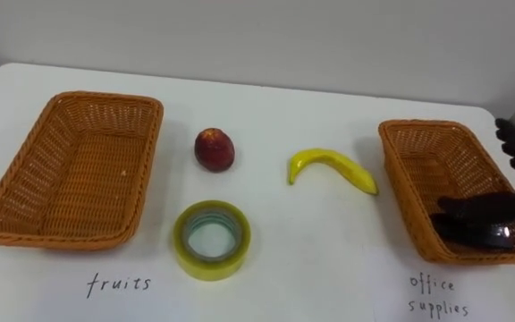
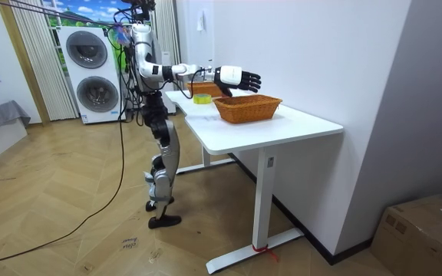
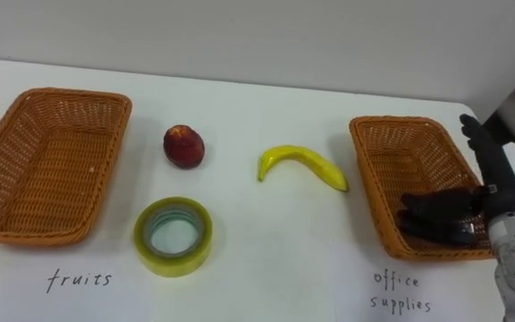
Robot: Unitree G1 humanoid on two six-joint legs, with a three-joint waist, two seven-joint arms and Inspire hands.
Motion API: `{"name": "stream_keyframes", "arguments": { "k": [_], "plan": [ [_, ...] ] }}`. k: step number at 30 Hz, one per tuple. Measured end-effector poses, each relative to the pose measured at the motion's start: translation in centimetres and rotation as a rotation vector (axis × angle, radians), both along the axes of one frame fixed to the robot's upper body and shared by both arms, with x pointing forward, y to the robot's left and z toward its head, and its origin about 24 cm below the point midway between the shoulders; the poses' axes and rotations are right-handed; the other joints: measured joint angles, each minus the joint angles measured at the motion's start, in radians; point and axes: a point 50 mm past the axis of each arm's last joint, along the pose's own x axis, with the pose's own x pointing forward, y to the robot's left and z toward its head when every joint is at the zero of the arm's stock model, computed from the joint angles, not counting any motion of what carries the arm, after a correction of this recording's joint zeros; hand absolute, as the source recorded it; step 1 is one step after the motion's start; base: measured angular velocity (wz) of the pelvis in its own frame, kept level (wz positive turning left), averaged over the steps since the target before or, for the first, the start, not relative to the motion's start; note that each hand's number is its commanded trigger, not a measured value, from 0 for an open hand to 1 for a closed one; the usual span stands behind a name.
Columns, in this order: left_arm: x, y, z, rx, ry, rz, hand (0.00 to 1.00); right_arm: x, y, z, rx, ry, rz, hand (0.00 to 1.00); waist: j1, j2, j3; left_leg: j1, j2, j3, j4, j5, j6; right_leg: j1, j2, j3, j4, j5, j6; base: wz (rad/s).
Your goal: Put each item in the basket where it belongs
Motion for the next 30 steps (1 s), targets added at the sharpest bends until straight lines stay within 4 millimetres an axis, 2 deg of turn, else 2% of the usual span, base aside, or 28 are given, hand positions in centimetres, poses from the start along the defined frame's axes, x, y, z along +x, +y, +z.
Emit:
{"name": "stream_keyframes", "arguments": {
  "k": [3, 4, 10, 19, 30],
  "plan": [
    [0.3, 0.0, 0.0, 0.003, -0.009, 0.001, 0.0, 0.4, 0.1, 0.5, -0.004, -0.029, -0.008, 0.0, 0.003, 0.003, 0.0005, -0.001, 0.001, 0.001, -0.001, 0.0, 0.0, -0.003, 0.0, 0.001, 0.002, 0.0, 0.0, 0.0],
    [0.4, 0.0, 0.0, 0.005, -0.011, 0.0, 0.0, 0.5, 0.3, 0.9, -0.005, -0.049, 0.001, 0.0, 0.006, 0.002, -0.0013, 0.0, 0.001, 0.001, -0.002, 0.0, 0.0, -0.003, 0.0, 0.001, 0.005, 0.0, 0.0, 0.0],
    [0.7, 0.0, 0.0, 0.009, -0.021, -0.002, 0.0, 1.7, 1.3, 3.4, 0.012, -0.17, 0.041, 0.0, 0.006, 0.007, 0.0005, 0.0, 0.002, 0.004, -0.001, 0.0, 0.0, -0.006, 0.001, 0.004, 0.017, 0.0, 0.0, 0.0],
    [0.8, -0.4, -0.1, -0.001, -0.03, -0.009, 0.0, 1.8, 2.6, 6.1, 0.036, -0.31, 0.092, 0.0, 0.006, 0.017, 0.0015, -0.002, 0.002, 0.008, -0.003, 0.0, 0.0, -0.008, 0.001, 0.008, 0.017, 0.0, 0.0, 0.0],
    [0.8, -0.7, -0.3, -0.013, -0.024, -0.014, 0.0, 2.0, 4.2, 8.4, 0.037, -0.413, 0.16, 0.0, 0.014, 0.024, 0.0, -0.001, 0.003, 0.013, 0.0, 0.0, 0.0, -0.009, 0.001, 0.008, 0.018, 0.0, 0.0, 0.0]
  ]
}}
